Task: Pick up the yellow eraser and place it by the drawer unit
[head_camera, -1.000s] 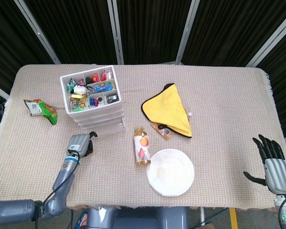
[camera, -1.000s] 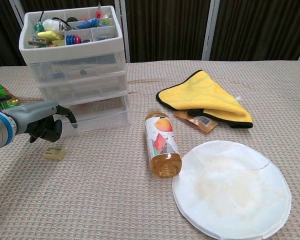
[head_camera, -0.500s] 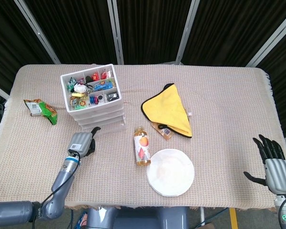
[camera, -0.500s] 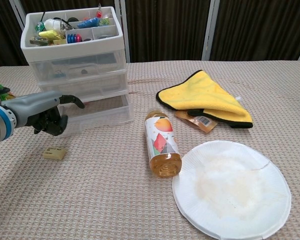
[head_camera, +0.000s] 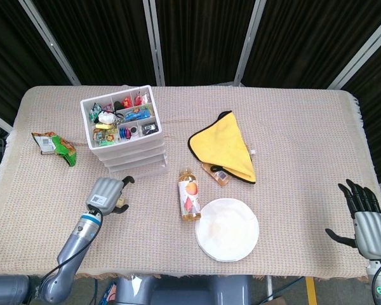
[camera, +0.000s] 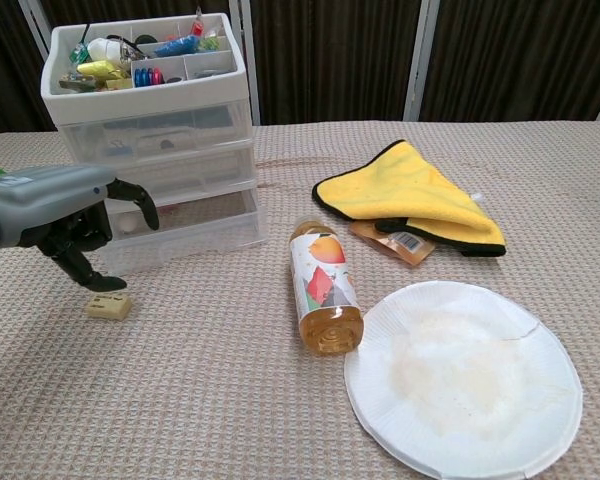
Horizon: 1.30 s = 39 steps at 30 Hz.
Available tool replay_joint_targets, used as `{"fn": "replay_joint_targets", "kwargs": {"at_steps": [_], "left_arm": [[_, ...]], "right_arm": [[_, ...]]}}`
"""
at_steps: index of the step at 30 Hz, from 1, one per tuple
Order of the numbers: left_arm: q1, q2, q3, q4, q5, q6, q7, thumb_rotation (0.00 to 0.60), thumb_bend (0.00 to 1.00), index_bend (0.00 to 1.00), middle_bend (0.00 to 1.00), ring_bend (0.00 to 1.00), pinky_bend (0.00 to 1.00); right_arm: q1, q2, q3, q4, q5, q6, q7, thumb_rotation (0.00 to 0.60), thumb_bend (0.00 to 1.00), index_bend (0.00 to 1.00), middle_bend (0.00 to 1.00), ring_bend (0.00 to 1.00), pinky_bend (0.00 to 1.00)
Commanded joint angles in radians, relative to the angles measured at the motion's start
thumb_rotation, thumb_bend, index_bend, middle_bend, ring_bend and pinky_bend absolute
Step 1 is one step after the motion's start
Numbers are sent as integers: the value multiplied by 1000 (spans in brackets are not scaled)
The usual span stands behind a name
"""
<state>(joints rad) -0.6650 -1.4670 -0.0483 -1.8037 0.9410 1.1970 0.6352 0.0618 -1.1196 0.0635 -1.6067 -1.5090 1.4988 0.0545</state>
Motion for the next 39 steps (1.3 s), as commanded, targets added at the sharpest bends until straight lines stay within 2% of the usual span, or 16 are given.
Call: {"fn": "replay_joint_targets", "kwargs": {"at_steps": [1,6,18,31,39], "left_arm": [[13,27,26,-24,9,12,29,600,255,374,991,909,704],[23,36,39,-22,-33,14,64,600,347,389,1000,928,720],[11,-22,30,85,-123,-19,119,600,348,394,1000,930,723],[2,-30,37,84,-157,-31,165,600,346,383,1000,930,723],[-4,-56,31,121,-164,-44,162,600,347,378,1000,929,722]], "right_arm": [[-1,0,0,0,0,1,-1,600,6,81,0,0,0],[-1,0,0,-2,0,0,-1,600,6,81,0,0,0],[-1,0,0,-4,0,-2,0,600,7,81,0,0,0],[-3,-1,1,-2,-1,3,0,600,6,81,0,0,0],[-3,-1,2,-3,1,3,-2,600,7,81,0,0,0]]}}
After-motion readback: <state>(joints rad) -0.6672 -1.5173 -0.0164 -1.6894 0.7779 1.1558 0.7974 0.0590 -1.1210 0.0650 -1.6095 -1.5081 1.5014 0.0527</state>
